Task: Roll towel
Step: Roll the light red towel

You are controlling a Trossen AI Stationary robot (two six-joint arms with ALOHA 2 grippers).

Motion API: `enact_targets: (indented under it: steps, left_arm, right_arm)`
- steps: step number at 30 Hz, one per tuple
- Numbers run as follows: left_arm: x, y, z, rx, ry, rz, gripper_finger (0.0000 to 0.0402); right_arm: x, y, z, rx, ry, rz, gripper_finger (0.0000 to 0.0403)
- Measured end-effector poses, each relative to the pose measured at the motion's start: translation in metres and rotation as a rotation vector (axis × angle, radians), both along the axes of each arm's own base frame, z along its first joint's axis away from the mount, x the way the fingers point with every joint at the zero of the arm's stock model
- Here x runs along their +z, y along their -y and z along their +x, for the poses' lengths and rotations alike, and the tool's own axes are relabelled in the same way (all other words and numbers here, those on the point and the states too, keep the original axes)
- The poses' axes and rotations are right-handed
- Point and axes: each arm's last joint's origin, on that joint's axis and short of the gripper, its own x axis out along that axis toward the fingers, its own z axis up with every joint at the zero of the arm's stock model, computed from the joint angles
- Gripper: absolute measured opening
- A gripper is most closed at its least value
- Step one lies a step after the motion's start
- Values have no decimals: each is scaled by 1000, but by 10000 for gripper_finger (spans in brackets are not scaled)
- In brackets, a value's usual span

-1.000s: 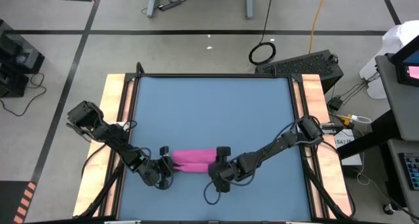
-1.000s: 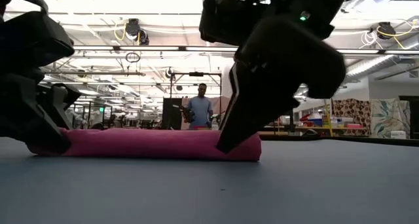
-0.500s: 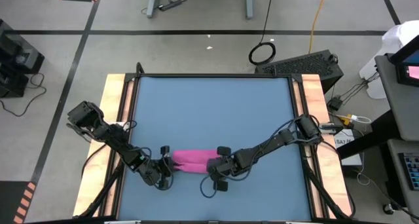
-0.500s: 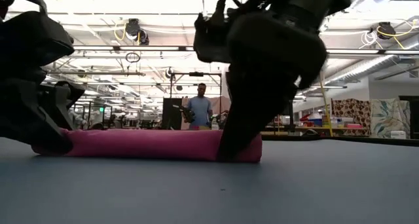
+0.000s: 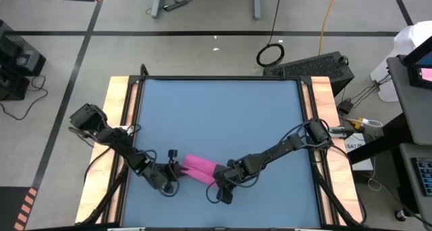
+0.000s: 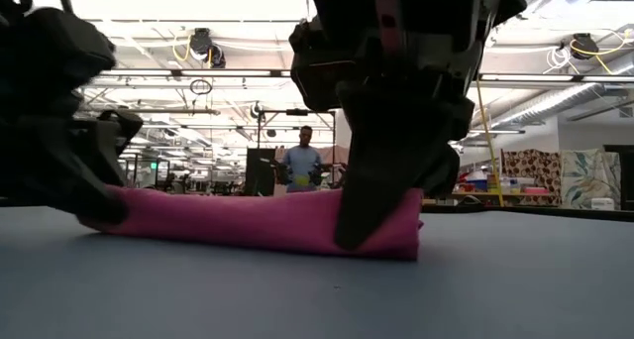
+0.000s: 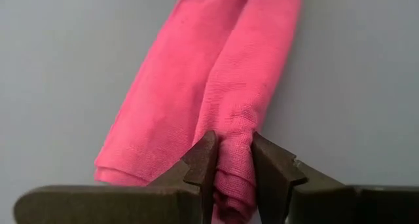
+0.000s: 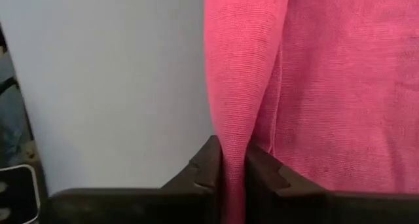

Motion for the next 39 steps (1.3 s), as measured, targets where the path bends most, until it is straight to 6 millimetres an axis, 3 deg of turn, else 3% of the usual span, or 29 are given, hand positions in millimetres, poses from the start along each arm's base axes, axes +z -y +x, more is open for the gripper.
enact_targets:
  steps: [9,18,23,33,39]
  left_arm:
    - [12,17,-14,-84,43,-17,94]
    - [14,24,-22,-93,80,14,197]
    - [24,34,-20,-160,182,-5,233]
    - [24,30,-13,-166,188,9,241]
    - [9,32,-12,-181,146,6,241]
  right_arm:
    - [0,6,4,33,-23,97,17]
    - [0,15,6,36,-41,130,17]
    - [0,16,7,41,-39,133,16]
    - [0,16,7,47,-33,126,16]
    - [0,16,7,49,-31,124,16]
